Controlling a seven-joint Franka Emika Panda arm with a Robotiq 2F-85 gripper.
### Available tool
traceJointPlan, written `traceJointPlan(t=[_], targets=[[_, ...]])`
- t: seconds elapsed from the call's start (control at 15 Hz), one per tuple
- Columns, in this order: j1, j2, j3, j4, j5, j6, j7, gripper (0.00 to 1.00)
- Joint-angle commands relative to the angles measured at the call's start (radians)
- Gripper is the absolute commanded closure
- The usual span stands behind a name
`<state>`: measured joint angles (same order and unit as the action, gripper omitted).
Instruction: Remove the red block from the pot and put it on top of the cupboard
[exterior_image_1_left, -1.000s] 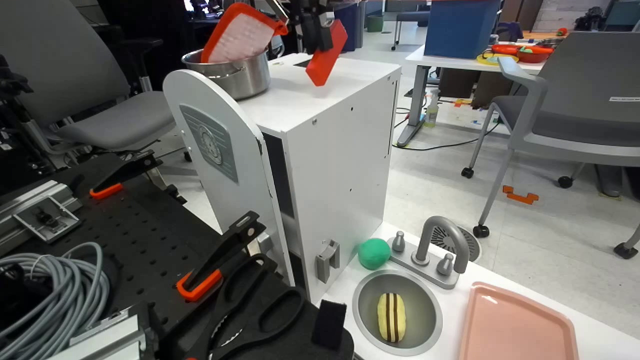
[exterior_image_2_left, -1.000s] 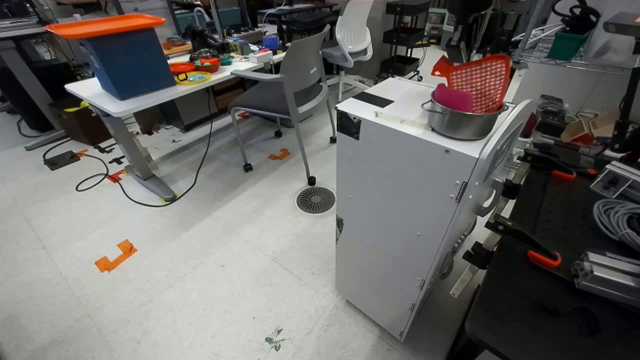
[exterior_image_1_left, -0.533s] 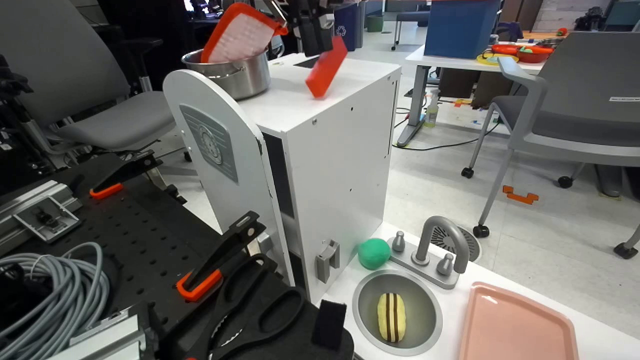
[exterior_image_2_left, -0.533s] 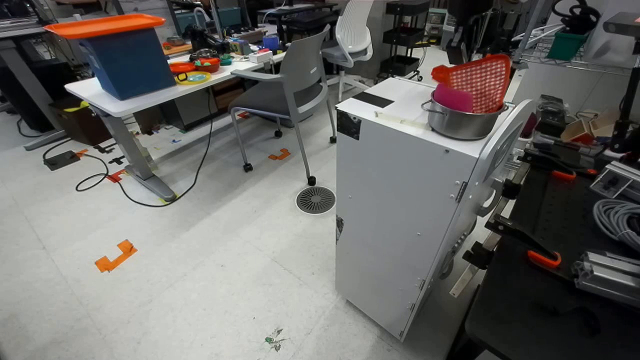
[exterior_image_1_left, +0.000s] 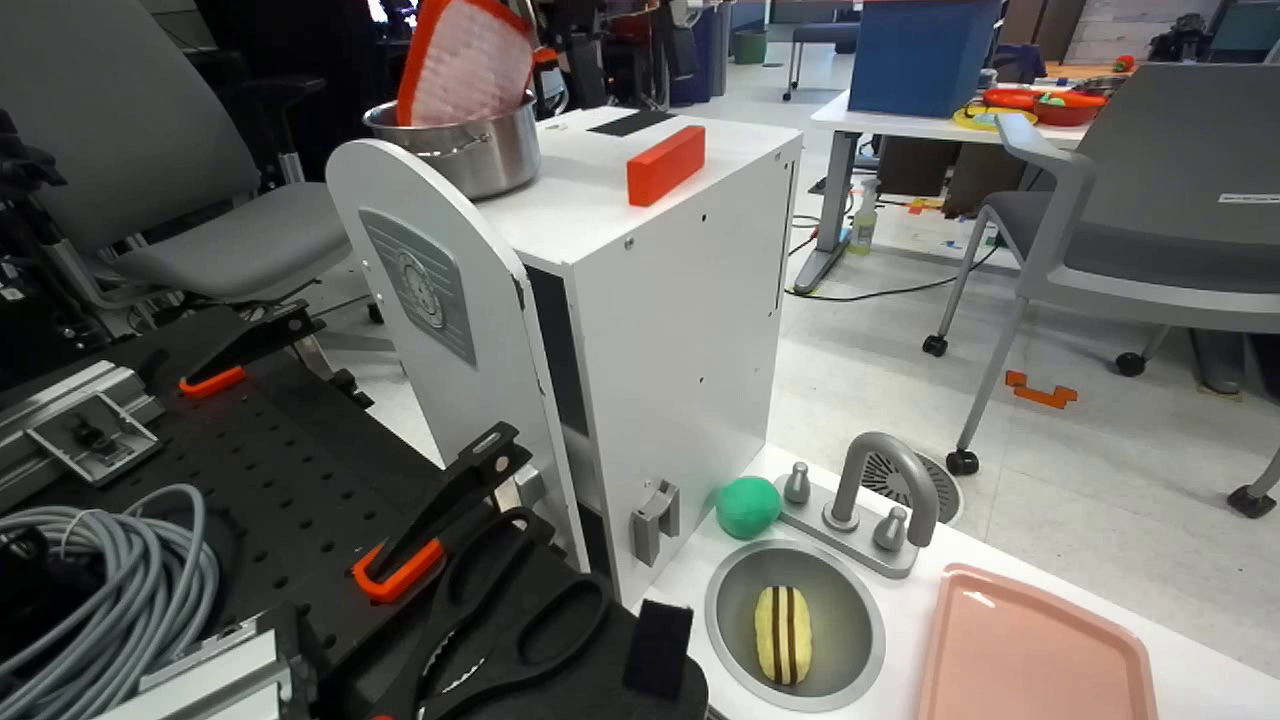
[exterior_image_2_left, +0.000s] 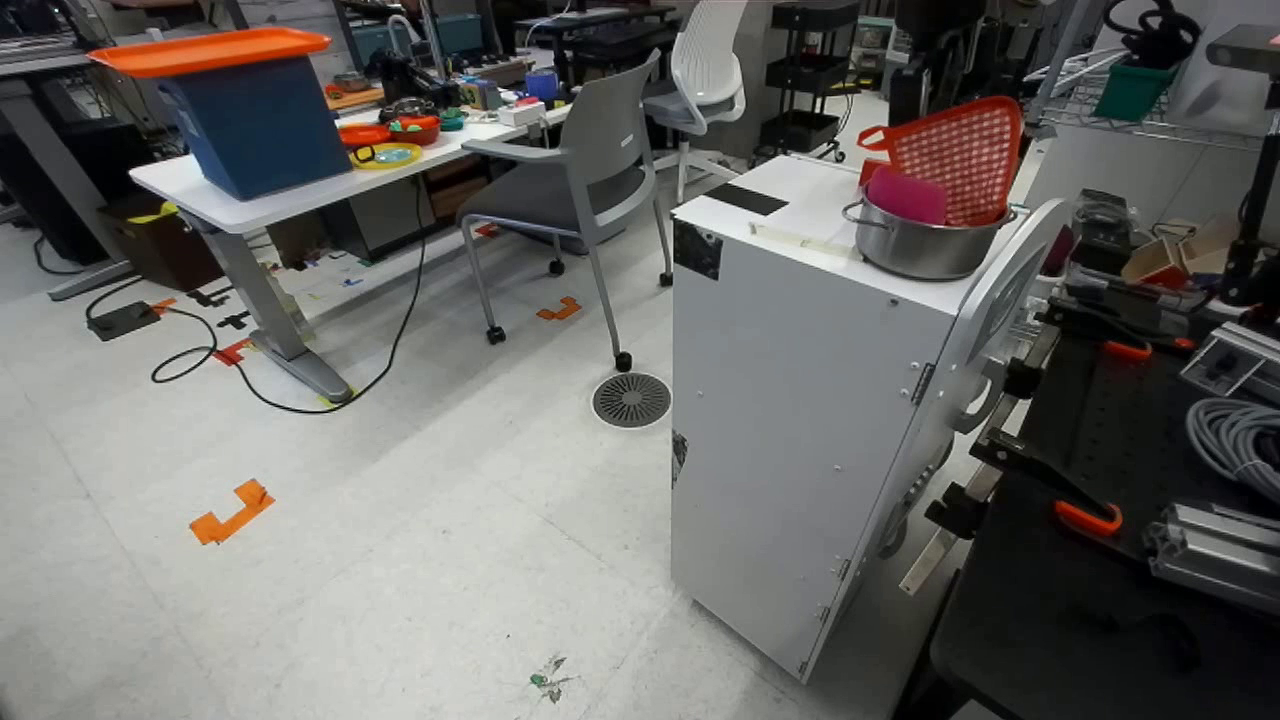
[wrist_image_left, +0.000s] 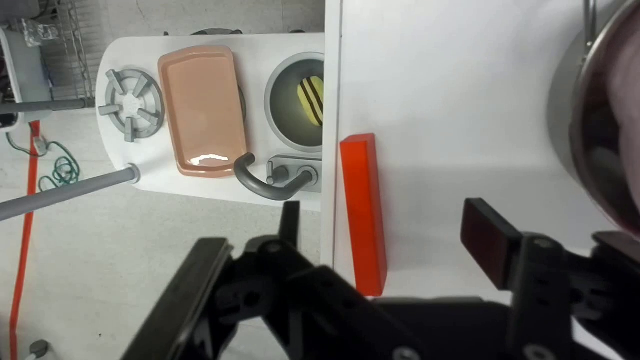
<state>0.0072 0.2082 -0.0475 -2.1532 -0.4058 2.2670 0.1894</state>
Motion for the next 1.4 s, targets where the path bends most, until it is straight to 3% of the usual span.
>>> traceJointPlan(t=[0.0,0.73,1.33], targets=[[0.005,-0.007,-0.003,0.009,0.014,-0.017,-0.008,0.00],[0.006,-0.120,0.041,0.011,0.161,-0.021,-0.081,0.00],[0.002,-0.150,0.044,0.012,0.188,-0.020,-0.094,0.00]])
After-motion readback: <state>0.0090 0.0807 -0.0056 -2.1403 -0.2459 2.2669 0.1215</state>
